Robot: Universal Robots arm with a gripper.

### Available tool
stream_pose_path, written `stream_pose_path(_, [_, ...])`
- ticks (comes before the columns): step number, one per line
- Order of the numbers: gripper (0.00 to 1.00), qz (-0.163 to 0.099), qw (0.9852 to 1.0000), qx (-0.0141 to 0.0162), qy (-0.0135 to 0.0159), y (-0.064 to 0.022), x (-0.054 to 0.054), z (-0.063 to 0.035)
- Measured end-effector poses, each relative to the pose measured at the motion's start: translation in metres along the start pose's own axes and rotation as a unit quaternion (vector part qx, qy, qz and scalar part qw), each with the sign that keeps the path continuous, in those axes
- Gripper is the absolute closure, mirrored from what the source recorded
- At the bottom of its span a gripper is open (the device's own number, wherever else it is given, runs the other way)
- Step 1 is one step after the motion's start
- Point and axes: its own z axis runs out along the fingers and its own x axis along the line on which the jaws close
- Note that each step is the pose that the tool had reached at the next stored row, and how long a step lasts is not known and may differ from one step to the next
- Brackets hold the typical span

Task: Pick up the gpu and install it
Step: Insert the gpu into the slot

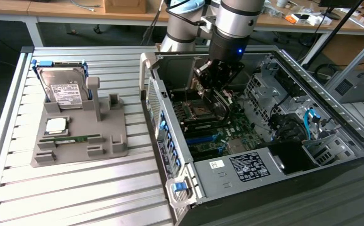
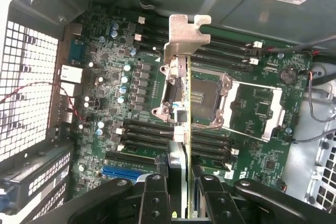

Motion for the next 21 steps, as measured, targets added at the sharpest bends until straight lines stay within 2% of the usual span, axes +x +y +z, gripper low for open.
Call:
stream_pose_path(7, [0.73, -0.015, 0.9999, -0.0004, -0.0005, -0.0001, 0.000, 0.0000])
stream_pose_path(8, [0.73, -0.028, 0.9996, -0.0008, -0.0010, -0.0001, -0.001, 0.0001])
stream_pose_path(12, [0.73, -0.064, 0.9979, -0.0019, -0.0022, -0.0001, -0.001, 0.0003])
stream_pose_path(15, [0.73, -0.093, 0.9956, -0.0027, -0.0032, -0.0002, -0.001, 0.0007])
stream_pose_path(17, [0.73, -0.102, 0.9947, -0.0031, -0.0036, -0.0027, -0.014, 0.0024])
stream_pose_path(18, [0.73, -0.108, 0.9941, -0.0033, -0.0037, -0.0048, -0.024, 0.0034])
stream_pose_path(21, [0.73, -0.113, 0.9936, -0.0034, -0.0039, -0.0066, -0.033, 0.0042])
